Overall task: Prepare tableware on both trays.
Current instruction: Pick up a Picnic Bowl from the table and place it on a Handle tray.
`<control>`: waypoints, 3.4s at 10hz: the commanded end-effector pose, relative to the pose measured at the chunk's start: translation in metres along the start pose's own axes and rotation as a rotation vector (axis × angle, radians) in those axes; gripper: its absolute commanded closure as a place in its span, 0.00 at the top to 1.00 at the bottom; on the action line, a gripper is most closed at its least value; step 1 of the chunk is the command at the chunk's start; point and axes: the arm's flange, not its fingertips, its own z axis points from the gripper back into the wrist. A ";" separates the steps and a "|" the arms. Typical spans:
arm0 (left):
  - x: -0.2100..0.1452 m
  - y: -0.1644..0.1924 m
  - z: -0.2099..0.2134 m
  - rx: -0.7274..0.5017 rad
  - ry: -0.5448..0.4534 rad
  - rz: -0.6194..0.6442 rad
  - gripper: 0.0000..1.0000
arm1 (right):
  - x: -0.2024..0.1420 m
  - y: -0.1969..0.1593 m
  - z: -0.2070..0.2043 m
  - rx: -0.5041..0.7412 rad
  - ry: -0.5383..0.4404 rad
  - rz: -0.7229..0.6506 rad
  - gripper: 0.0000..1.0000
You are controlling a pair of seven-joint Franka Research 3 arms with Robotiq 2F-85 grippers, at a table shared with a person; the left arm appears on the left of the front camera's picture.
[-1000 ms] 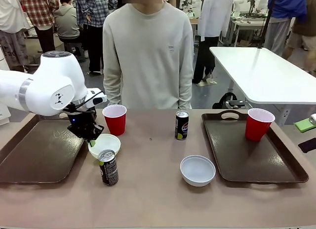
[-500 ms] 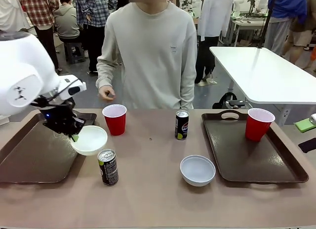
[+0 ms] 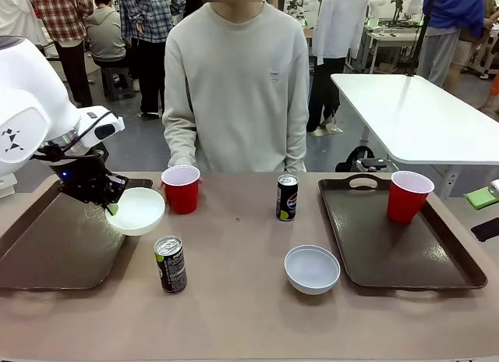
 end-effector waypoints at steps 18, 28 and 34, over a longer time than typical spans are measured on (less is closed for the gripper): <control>-0.043 0.131 0.021 0.070 0.067 -0.077 0.05 | 0.002 0.001 0.000 0.030 -0.010 0.020 1.00; -0.026 0.130 -0.112 -0.016 0.127 0.019 0.14 | 0.002 0.001 0.000 0.030 -0.010 0.020 1.00; -0.031 0.128 -0.084 0.004 0.136 -0.005 0.72 | 0.002 0.001 0.000 0.030 -0.010 0.020 1.00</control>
